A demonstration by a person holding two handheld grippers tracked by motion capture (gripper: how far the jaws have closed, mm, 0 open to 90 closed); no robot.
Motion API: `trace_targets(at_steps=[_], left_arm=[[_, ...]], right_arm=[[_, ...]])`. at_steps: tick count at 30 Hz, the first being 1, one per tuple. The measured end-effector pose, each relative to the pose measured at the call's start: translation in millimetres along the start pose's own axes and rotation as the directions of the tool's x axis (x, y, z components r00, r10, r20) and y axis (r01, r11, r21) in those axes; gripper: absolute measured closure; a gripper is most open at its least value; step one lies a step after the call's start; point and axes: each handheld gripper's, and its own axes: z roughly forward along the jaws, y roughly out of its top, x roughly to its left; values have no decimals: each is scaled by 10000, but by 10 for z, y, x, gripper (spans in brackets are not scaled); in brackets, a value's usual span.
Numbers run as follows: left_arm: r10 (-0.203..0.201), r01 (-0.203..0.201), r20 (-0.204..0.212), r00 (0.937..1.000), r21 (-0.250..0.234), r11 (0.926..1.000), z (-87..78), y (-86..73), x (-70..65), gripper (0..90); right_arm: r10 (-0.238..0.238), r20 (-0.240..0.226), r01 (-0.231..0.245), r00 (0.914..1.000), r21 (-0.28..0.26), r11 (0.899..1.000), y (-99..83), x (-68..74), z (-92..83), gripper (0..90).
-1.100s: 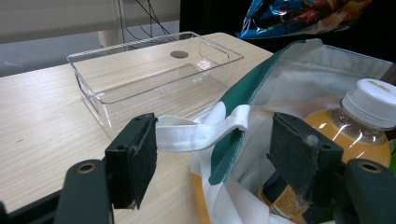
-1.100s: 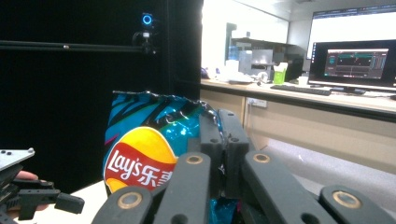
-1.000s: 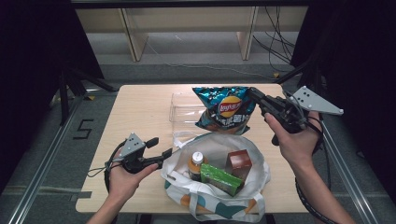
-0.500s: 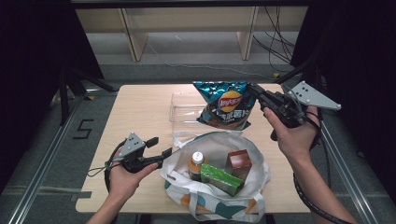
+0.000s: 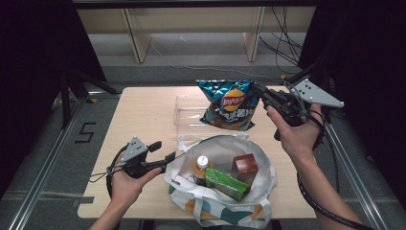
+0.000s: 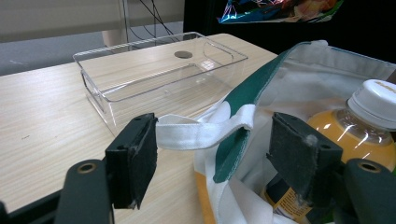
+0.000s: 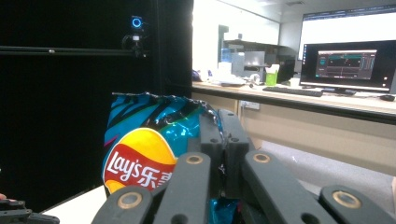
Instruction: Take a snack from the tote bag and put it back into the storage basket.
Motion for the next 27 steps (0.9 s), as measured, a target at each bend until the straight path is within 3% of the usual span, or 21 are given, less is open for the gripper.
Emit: trace_targets(at_steps=[3,4,7,16,17,18,27], left_arm=[[43,-42,34,10000,-48,10000,2,-6,6,319],[7,-7,27,10000,-50,10000,3,-7,5,319],[5,-5,4,10000,-25,10000,-6,-7,7,319],[51,-51,19,10000,-45,10000,-19,-12,10,319],[31,-31,6,10000,-55,10000,-19,-12,11,319],[61,-61,4,10000,-54,10000,-21,-11,14,319],[30,-30,-21,10000,-61,10000,-19,-18,20,319]], right_arm=[[22,9,-22,10000,100,9999,2,-8,17,900],[-239,70,239,9997,4,9997,4,-30,28,900],[32,61,-32,10000,22,10000,6,-23,42,900],[6,127,-6,9999,-19,10000,39,-44,96,900],[-12,59,11,10000,175,9998,42,-54,94,900],[-74,145,74,9999,12,10000,42,-59,113,900],[-179,467,172,9987,163,9997,12,-97,195,900]])
